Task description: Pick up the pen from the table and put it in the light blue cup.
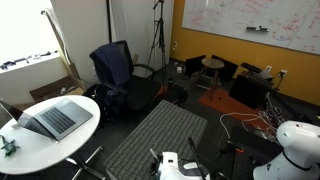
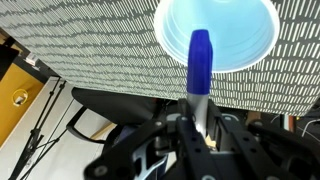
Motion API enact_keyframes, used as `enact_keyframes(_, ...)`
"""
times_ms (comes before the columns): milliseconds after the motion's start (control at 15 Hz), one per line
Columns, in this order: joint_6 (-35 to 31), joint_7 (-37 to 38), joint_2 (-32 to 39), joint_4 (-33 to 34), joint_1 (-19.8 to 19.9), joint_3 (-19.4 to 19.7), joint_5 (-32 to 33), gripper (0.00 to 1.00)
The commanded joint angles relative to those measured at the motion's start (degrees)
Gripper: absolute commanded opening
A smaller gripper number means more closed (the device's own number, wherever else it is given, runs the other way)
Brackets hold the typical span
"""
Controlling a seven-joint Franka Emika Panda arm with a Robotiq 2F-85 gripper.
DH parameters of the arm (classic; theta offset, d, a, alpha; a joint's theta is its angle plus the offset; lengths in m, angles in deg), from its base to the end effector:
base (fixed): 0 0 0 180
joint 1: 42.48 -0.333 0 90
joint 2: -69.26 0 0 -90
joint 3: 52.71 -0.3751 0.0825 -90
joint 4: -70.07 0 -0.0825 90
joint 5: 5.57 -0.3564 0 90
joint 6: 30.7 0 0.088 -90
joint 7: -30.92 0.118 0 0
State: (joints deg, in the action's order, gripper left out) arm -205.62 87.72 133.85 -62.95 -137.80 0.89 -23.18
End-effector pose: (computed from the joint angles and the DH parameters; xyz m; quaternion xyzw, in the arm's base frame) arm 0.4221 0.3153 0.1288 0.9150 -0.1066 0.3333 0.2010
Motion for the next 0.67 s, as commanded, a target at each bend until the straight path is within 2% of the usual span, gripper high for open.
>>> enact_keyframes(0,-2.0,1.3,2.0,0.6,-0.2,-0.1,-1.2,0.05)
enact_keyframes(400,-2.8,0.7,1.8,2.3,1.7,-2.0,-1.5,0.05)
enact_keyframes(467,-2.6,0.8,1.8,2.5,1.8,-2.2,-1.5,0.15)
enact_keyframes(533,-2.4,0.9,1.8,2.6,1.9,-2.5,-1.7,0.19)
enact_keyframes(600,-2.5,0.8,1.8,2.8,2.3,-2.7,-1.7,0.35)
